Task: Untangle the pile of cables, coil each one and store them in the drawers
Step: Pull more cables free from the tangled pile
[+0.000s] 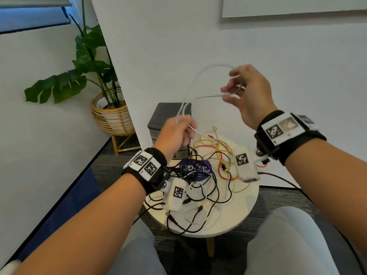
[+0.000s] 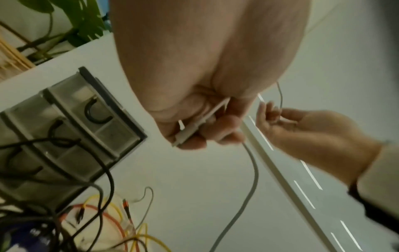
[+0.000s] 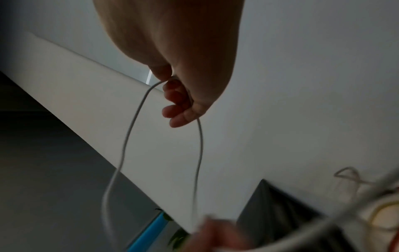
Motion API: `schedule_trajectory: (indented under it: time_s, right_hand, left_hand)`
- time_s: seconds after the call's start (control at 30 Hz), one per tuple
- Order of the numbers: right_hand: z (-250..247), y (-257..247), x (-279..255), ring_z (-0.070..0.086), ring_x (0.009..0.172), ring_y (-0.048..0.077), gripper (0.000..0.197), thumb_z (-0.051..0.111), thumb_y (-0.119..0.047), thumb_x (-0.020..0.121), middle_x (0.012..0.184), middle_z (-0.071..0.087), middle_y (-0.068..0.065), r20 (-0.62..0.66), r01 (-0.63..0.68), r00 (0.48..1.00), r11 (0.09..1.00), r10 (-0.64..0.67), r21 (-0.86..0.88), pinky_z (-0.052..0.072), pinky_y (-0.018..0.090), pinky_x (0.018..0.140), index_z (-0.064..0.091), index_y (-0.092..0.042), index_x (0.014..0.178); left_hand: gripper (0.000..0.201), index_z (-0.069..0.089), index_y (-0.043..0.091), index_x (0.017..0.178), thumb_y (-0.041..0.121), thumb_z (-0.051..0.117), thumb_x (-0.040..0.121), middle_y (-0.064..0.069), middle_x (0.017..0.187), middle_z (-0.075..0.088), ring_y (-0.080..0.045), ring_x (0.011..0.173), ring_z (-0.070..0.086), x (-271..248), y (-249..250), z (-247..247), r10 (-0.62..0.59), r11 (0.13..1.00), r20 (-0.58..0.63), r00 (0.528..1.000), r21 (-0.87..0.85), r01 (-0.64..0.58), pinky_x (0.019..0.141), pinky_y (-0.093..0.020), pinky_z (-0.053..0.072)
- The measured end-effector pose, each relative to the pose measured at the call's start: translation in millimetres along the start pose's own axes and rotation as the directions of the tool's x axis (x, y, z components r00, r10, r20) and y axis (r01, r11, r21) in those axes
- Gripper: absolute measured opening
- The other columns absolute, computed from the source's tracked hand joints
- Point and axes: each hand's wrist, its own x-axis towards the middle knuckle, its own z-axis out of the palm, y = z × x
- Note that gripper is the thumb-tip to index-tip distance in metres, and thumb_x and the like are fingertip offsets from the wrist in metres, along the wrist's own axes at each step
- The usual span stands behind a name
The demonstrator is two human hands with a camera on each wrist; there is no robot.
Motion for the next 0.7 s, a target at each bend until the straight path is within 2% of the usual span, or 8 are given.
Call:
schedule_trajectory:
  time_s: [0.07,0.13,0.27,0.33,0.43,0.5,0.6,0.7]
  right_hand:
    - [-17,21,-5,0.065,0.095,0.023,0.025,0.045,-0.031,0.098,0.097,0.063,0.002,0.100,0.021,0.995,0.917,0.020,-0.398,0.053,0.032,0.066,0.062,-0.016,0.109]
    - [-32,49,-14,0.057,0.118,0.023,0.032,0.042,-0.035,0.106,0.128,0.058,0.000,0.267,0.060,0.952,0.762,0.151,-0.644,0.052,0.035,0.080,0.057,-0.023,0.132]
    - [-48,88,-37,0.047,0.129,0.017,0.054,0.055,-0.043,0.101,0.140,0.046,-0.006,0.445,0.094,0.719,0.560,0.534,-0.823,0.042,0.036,0.101,0.040,-0.030,0.152]
    - [-49,101,-45,0.050,0.119,0.016,0.037,0.051,-0.040,0.104,0.126,0.052,-0.006,0.470,0.296,0.659,0.373,0.587,-0.880,0.039,0.032,0.099,0.058,-0.021,0.135]
    - [-48,114,-46,0.054,0.096,0.021,0.037,0.036,-0.037,0.109,0.100,0.058,0.002,0.459,0.404,0.740,0.221,0.492,-0.888,0.040,0.034,0.085,0.061,-0.013,0.097]
    - [-44,114,-41,0.058,0.087,0.021,0.041,0.033,-0.038,0.109,0.092,0.062,0.003,0.466,0.392,0.791,0.256,0.397,-0.884,0.045,0.035,0.082,0.057,-0.012,0.090]
    - [-37,102,-34,0.060,0.063,0.014,0.042,0.035,-0.034,0.109,0.077,0.065,0.004,0.430,0.223,0.866,0.570,0.257,-0.790,0.048,0.029,0.066,0.058,-0.011,0.083]
    - [-28,89,-26,0.062,0.062,0.020,0.039,0.037,-0.028,0.110,0.076,0.067,0.009,0.385,0.086,0.907,0.818,0.172,-0.568,0.050,0.033,0.062,0.059,-0.010,0.082]
  left_hand:
    - [0.035,0.061,0.011,0.086,0.023,0.039,0.110,-0.001,0.062,0.056,-0.014,0.046,0.038,3,7,-10,0.016,0.997,-0.125,0.992,-0.074,-0.025,0.052,-0.028,0.032]
    - [0.033,0.060,0.010,0.086,0.021,0.040,0.110,0.000,0.060,0.056,-0.013,0.045,0.037,6,14,-15,0.027,0.990,-0.176,0.984,-0.130,-0.050,0.052,-0.030,0.030]
    - [0.032,0.060,0.011,0.086,0.024,0.041,0.110,-0.001,0.063,0.058,-0.013,0.046,0.041,9,27,-13,0.067,0.977,-0.182,0.981,-0.188,-0.102,0.050,-0.027,0.032]
    - [0.034,0.060,0.012,0.086,0.024,0.041,0.111,-0.001,0.064,0.059,-0.013,0.047,0.044,8,34,-11,0.087,0.972,-0.159,0.983,-0.202,-0.119,0.048,-0.025,0.036]
    - [0.033,0.060,0.012,0.088,0.025,0.040,0.111,-0.001,0.065,0.059,-0.013,0.049,0.048,8,41,-10,0.108,0.977,-0.133,0.985,-0.169,-0.130,0.048,-0.023,0.042]
    - [0.033,0.060,0.012,0.088,0.026,0.040,0.111,-0.002,0.066,0.060,-0.014,0.050,0.050,8,42,-12,0.111,0.981,-0.133,0.985,-0.145,-0.130,0.050,-0.023,0.043]
    - [0.032,0.061,0.012,0.090,0.028,0.041,0.110,-0.002,0.069,0.063,-0.014,0.053,0.054,9,38,-13,0.071,0.985,-0.118,0.991,-0.147,-0.088,0.054,-0.026,0.044]
    - [0.034,0.068,0.008,0.098,0.029,0.043,0.109,-0.008,0.084,0.074,-0.021,0.072,0.070,9,28,-13,-0.016,0.995,-0.083,0.996,-0.098,0.008,0.068,-0.029,0.053]
